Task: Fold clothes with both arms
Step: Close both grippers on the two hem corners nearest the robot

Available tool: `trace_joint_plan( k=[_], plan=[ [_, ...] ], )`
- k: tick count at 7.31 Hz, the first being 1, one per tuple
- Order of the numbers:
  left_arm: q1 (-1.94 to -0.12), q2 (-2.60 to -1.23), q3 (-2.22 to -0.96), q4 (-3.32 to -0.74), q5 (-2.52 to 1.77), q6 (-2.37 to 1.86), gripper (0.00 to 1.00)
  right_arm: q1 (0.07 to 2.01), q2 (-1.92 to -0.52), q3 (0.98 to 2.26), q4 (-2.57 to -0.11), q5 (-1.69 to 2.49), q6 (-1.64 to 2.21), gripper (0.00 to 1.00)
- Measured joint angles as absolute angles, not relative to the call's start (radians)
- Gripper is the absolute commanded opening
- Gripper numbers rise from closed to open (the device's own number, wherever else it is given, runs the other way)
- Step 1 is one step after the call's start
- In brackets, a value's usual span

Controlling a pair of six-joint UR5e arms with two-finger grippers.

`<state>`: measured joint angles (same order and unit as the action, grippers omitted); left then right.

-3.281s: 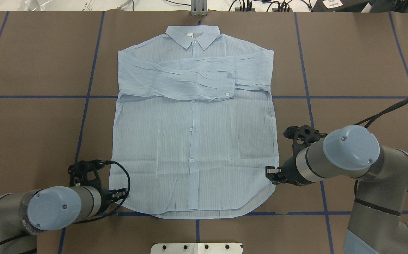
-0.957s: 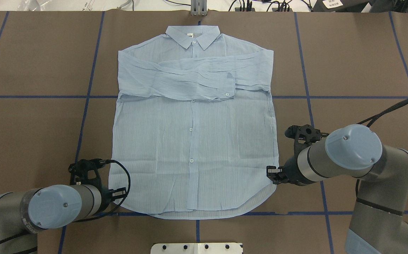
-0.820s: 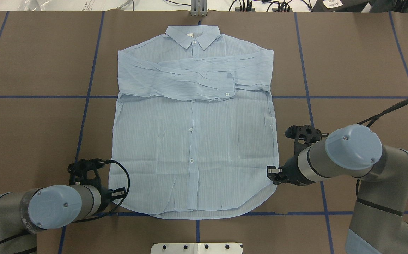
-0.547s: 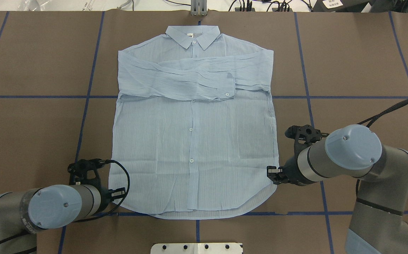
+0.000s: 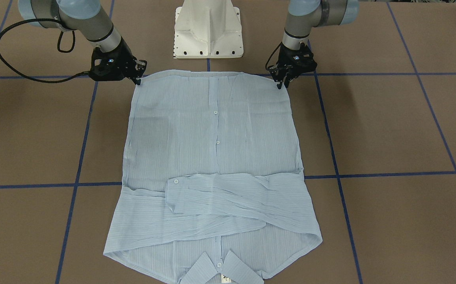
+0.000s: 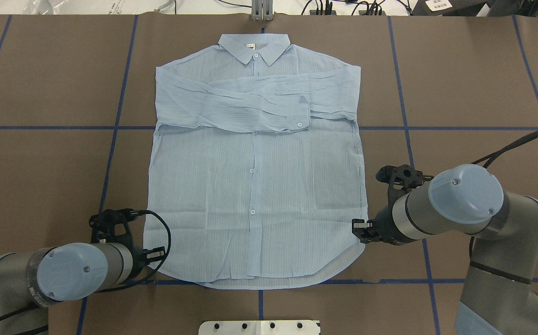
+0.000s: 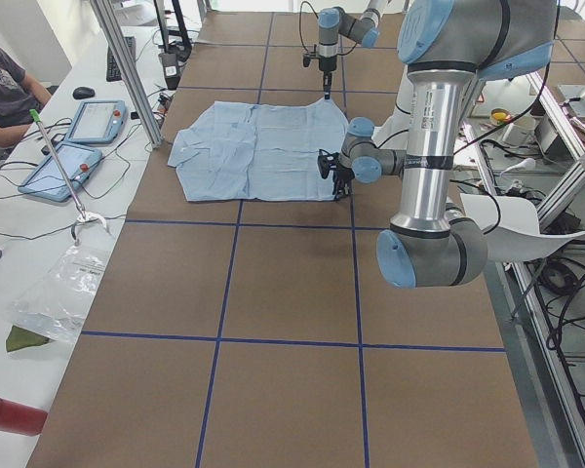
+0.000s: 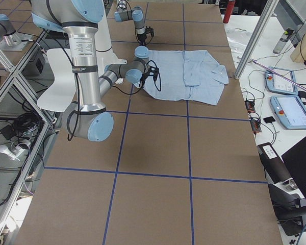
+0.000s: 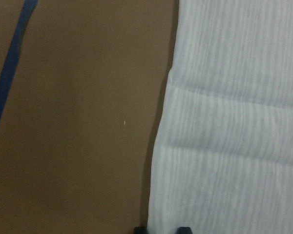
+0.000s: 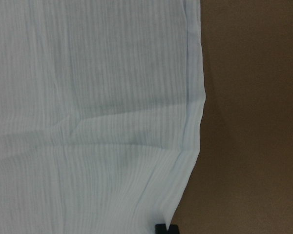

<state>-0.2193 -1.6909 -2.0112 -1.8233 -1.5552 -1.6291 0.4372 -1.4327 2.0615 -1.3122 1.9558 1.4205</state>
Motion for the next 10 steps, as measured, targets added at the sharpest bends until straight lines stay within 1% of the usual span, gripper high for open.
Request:
trace_joint_plan(
  k=[1,3,6,10],
  plan=[
    [-0.219,-1.692,-2.012,-1.820,-1.555,-1.629,0.00,0.437,-1.433,2.062,-1.312,1.956,1.420,0.00],
    [-0.222,-1.694,-2.020,-1.815,-1.556,-1.630,0.00,0.436,-1.431,2.061,-1.312,1.956,1.420,0.00],
    [-0.245,-1.695,-2.082,-1.762,-1.562,-1.620,0.00,0.448,-1.425,2.065,-1.312,1.959,1.420,0.00],
    [-0.336,-1.697,-2.090,-1.758,-1.577,-1.436,0.00,0.507,-1.422,2.060,-1.310,1.981,1.409,0.00]
  ],
)
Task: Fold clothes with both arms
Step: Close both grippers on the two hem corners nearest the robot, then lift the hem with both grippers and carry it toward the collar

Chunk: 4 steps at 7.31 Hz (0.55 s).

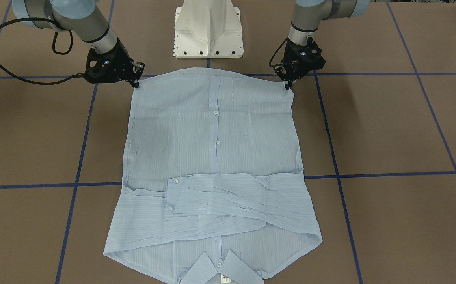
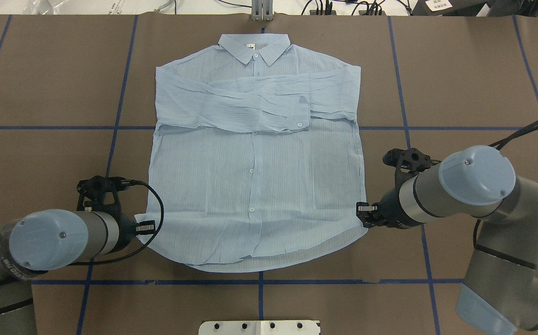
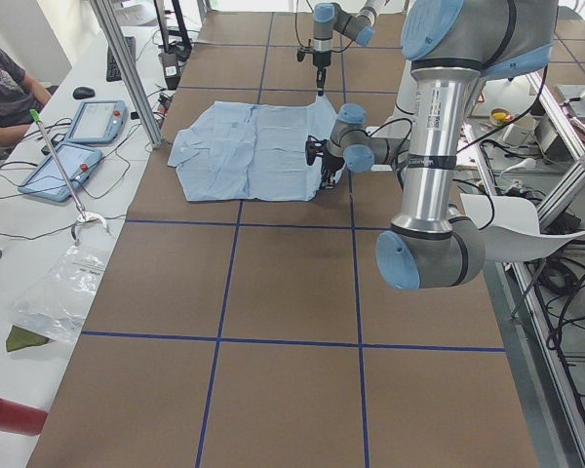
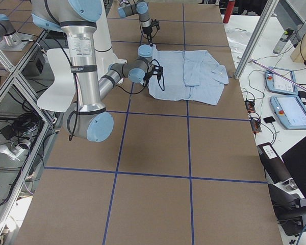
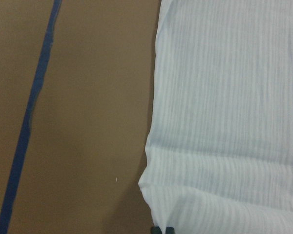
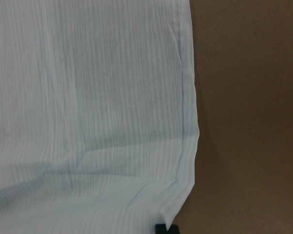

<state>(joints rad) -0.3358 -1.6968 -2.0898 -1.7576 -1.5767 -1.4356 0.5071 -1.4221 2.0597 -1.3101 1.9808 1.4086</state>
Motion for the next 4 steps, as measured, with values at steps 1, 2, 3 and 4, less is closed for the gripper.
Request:
trace_joint_plan(
  k=[1,2,3,4],
  plan=[
    [-0.343,-1.696,-2.086,-1.760,-1.581,-1.408,0.00,0.519,-1.423,2.059,-1.310,1.989,1.407,0.00],
    [-0.346,-1.696,-2.082,-1.762,-1.585,-1.380,0.00,0.527,-1.425,2.058,-1.310,1.994,1.405,0.00],
    [-0.348,-1.694,-2.080,-1.761,-1.592,-1.346,0.00,0.531,-1.428,2.057,-1.310,1.996,1.404,0.00],
    [-0.349,-1.691,-2.079,-1.760,-1.599,-1.307,0.00,0.533,-1.430,2.056,-1.310,1.996,1.404,0.00]
  ],
)
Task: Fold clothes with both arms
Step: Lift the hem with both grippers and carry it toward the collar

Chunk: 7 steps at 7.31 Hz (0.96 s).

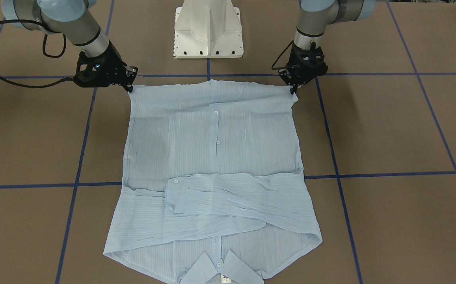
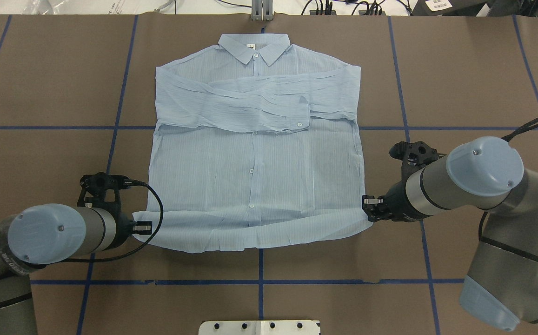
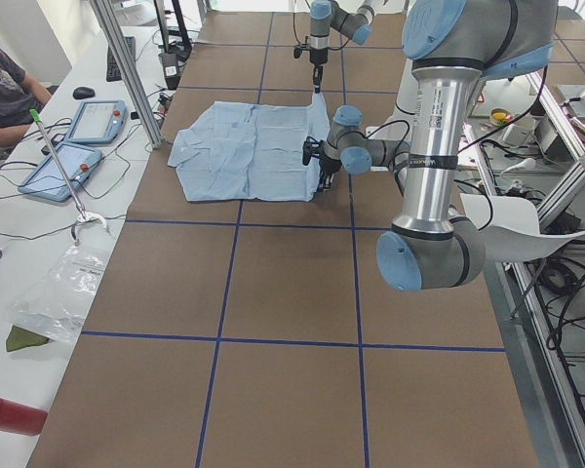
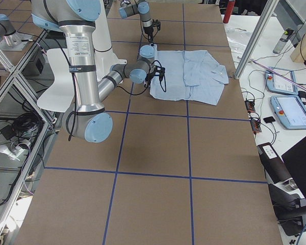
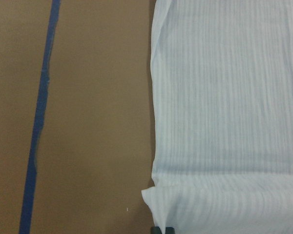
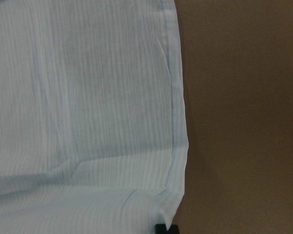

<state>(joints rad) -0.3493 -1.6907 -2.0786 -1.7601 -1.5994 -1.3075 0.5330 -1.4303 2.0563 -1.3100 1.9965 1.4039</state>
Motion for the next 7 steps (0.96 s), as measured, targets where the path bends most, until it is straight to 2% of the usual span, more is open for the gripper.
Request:
trace_joint_plan(
  k=[7],
  plan=[
    [-0.349,-1.715,-2.086,-1.759,-1.621,-1.264,0.00,0.632,-1.435,2.054,-1.308,2.071,1.376,0.00]
  ],
)
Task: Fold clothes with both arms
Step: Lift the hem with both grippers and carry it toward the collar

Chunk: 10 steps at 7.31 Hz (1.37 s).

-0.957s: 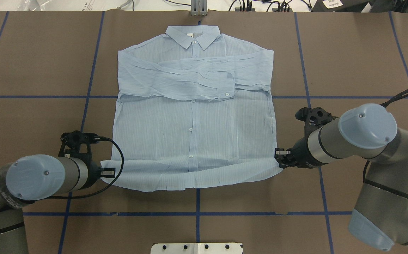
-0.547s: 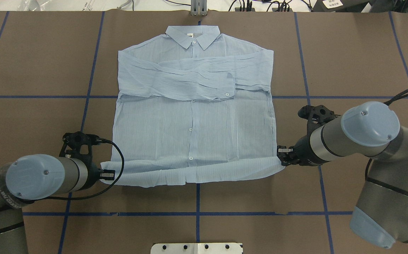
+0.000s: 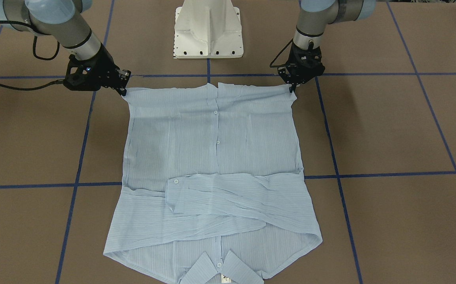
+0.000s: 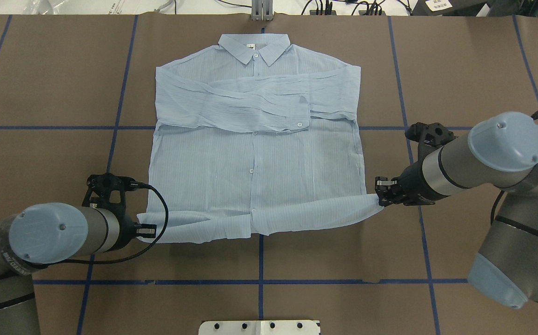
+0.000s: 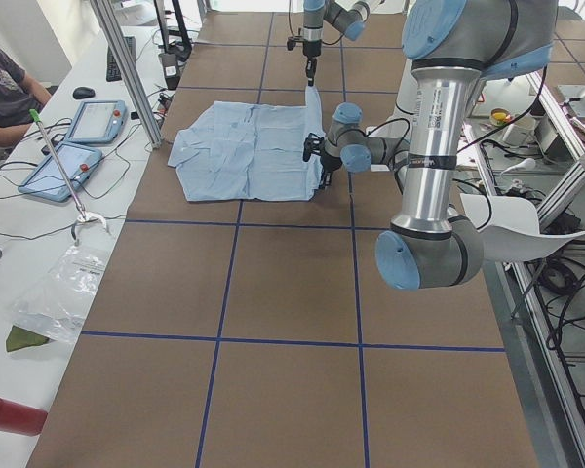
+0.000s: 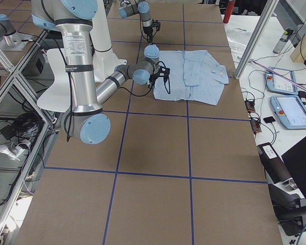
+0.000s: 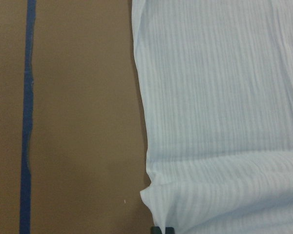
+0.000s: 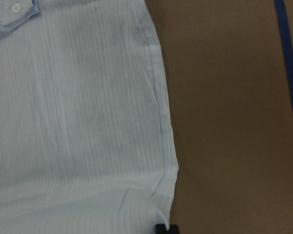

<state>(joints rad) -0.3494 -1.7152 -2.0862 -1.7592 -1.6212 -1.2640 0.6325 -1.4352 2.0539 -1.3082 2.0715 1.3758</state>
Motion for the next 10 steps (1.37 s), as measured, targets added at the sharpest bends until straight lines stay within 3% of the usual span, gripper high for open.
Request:
trace_joint_plan(
  k=[7,10],
  plan=[
    [-0.553,-1.794,-2.083,-1.753,-1.717,-1.192,0.00,0.731,-1.408,2.047,-1.304,2.132,1.351,0.00],
    [-0.653,-1.916,-1.998,-1.758,-1.721,-1.163,0.00,0.835,-1.248,1.902,-1.308,2.177,1.310,0.00]
  ],
)
